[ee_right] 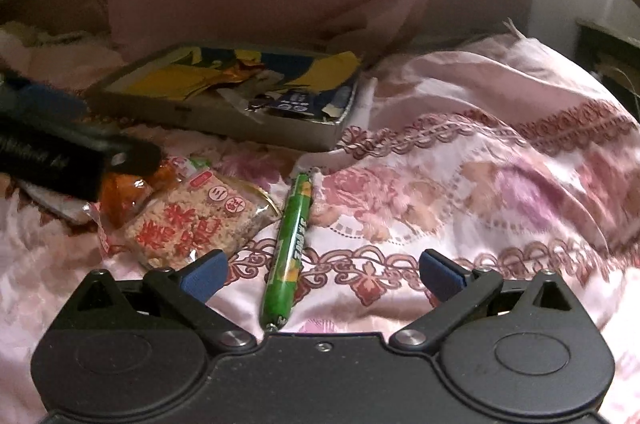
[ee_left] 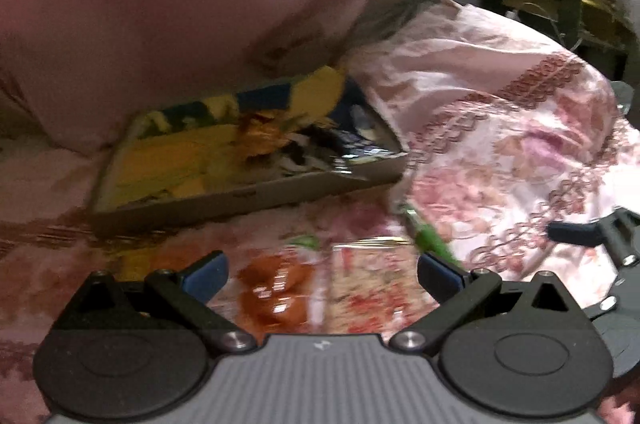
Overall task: Organize snacks
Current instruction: 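Grasp the rice-cracker bag with the left gripper while the right gripper grasps the green sausage stick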
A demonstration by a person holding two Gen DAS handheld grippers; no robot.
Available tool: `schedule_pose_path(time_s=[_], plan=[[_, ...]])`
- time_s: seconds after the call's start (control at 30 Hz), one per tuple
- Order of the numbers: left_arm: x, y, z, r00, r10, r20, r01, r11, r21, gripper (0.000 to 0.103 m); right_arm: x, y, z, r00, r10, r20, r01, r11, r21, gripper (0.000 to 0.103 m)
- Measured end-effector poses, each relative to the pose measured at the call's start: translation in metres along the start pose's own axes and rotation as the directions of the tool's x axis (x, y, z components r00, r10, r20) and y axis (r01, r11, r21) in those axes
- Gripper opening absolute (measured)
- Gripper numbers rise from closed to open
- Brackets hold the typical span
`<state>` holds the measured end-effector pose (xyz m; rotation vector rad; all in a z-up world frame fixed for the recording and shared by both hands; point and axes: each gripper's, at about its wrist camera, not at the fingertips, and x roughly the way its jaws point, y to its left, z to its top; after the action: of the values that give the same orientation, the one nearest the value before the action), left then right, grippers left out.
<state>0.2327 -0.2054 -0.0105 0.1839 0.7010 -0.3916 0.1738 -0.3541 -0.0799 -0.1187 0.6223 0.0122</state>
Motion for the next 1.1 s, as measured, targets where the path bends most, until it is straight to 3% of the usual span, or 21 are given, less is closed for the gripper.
schedule_pose_path(time_s=[0.23,0.57,0.67,0.77,1.1], plan=[[0.033,-0.017,0.005,0.995,-0.083,-0.061,0.083,0.997,-0.003,0.102,0.01,0.002,-0.003,1.0,0.015,-0.014,-0.016,1.0,-0.021,0.086],[0.062,-0.013,-0.002,0.985,-0.095,-0.142,0.093,0.995,-0.025,0.102,0.024,0.0,-0.009,0.996,0.044,-0.076,-0.045,0.999,-0.004,0.059],[0.064,-0.015,-0.006,0.982,-0.104,-0.157,0.107,0.994,0.012,0.102,0.024,0.003,-0.01,0.995,0.059,-0.078,-0.06,0.998,-0.01,0.052],[0.065,-0.021,-0.011,0.981,-0.084,-0.176,0.104,0.989,0.106,0.102,0.025,0.006,-0.011,0.994,0.067,-0.082,-0.069,0.997,-0.024,0.046],[0.086,-0.029,-0.007,0.97,-0.03,-0.241,0.071,0.984,0.166,0.099,0.028,0.01,-0.013,0.994,0.069,-0.089,-0.073,0.996,-0.047,0.043]])
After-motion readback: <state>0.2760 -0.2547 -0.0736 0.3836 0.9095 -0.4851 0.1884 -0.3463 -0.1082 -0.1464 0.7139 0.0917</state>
